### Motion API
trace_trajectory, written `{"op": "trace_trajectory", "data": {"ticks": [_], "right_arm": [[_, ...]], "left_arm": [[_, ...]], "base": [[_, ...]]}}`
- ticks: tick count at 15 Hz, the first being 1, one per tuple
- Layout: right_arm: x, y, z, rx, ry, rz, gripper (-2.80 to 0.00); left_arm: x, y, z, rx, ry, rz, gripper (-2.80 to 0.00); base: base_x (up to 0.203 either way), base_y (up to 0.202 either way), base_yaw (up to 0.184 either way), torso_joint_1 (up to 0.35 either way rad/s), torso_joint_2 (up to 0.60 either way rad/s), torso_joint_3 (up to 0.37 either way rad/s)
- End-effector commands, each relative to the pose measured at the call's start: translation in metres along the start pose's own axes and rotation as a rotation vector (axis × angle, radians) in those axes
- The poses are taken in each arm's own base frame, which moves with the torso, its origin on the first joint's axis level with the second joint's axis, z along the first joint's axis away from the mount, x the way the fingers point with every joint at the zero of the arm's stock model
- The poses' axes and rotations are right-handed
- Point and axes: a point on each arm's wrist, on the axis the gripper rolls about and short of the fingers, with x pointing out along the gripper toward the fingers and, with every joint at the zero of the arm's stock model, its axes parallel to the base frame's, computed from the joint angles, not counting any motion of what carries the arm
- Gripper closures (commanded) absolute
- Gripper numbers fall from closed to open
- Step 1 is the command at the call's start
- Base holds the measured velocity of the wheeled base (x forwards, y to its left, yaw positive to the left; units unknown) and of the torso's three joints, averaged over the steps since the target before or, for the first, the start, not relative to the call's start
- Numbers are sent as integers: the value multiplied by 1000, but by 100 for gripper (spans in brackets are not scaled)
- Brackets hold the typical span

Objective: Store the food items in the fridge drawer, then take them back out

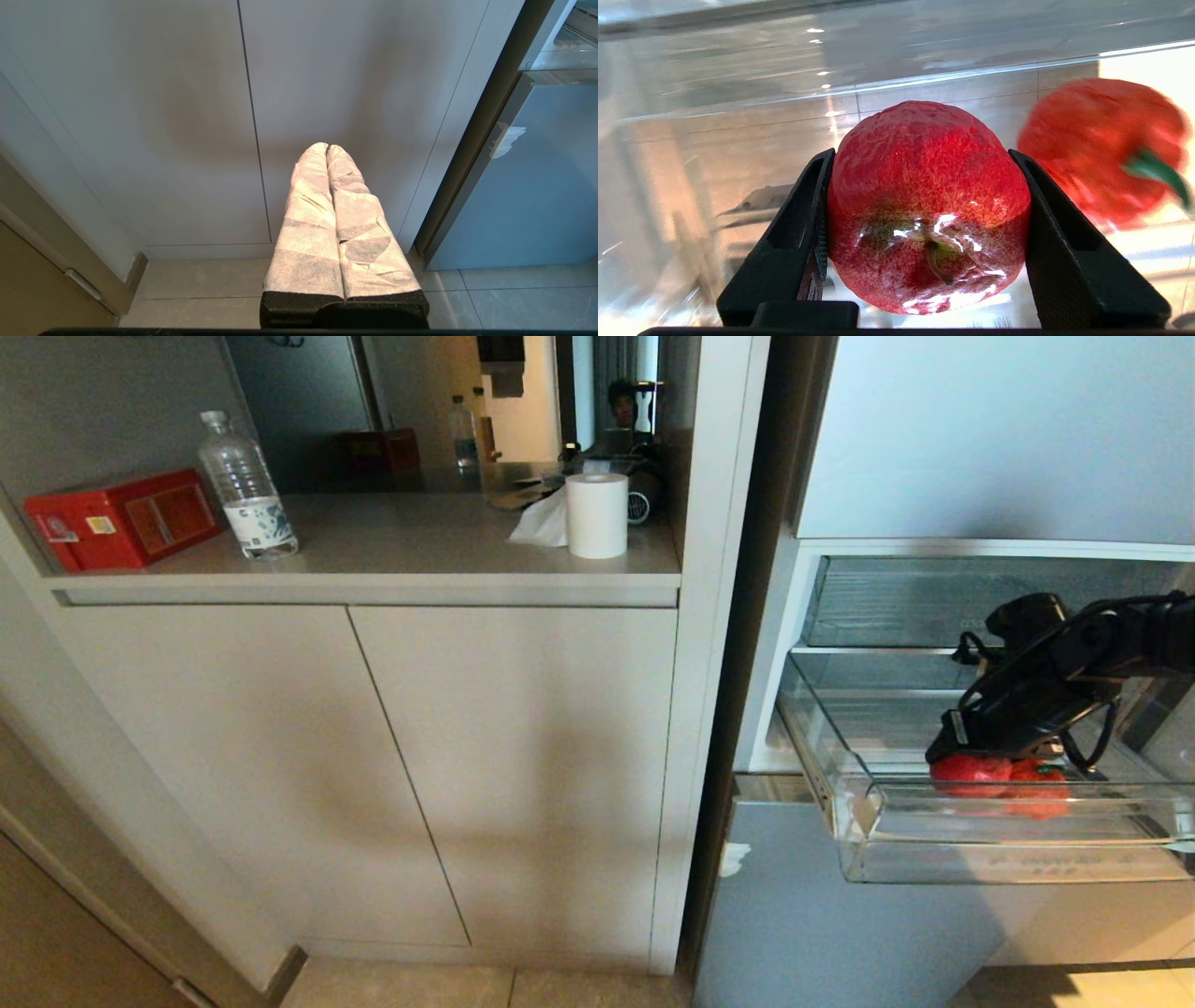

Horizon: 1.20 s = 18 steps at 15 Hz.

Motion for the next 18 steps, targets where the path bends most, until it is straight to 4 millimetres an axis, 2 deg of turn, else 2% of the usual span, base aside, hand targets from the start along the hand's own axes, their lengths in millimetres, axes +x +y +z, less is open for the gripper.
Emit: {"op": "trace_trajectory", "data": {"ticks": [1,4,6,8,10,12,15,16,18], "right_arm": [[-48,-1,2,3,-86,7,0],[-95,-3,-6,5,-164,26,0],[-129,-5,-19,6,-233,31,0],[-172,-7,-38,5,-315,33,0],[-220,-10,-68,4,-410,37,0],[-264,-13,-109,4,-515,45,0],[-313,-17,-190,3,-687,54,0],[-321,-19,-221,-2,-744,54,0],[-325,-21,-282,-17,-855,50,0]], "left_arm": [[0,0,0,0,-1,-1,0],[0,0,0,0,-1,0,0],[0,0,0,0,-1,0,0],[0,0,0,0,-1,0,0],[0,0,0,0,-1,-2,0],[0,0,0,0,-1,0,0],[0,0,0,0,-1,0,0],[0,0,0,0,-1,0,0],[0,0,0,0,-1,0,0]], "base": [[0,0,0,0,0,0],[0,0,0,0,0,0],[0,0,0,0,0,0],[0,0,0,0,0,0],[0,0,0,0,0,0],[0,0,0,0,0,0],[0,0,0,0,0,0],[0,0,0,0,0,0],[0,0,0,0,0,0]]}}
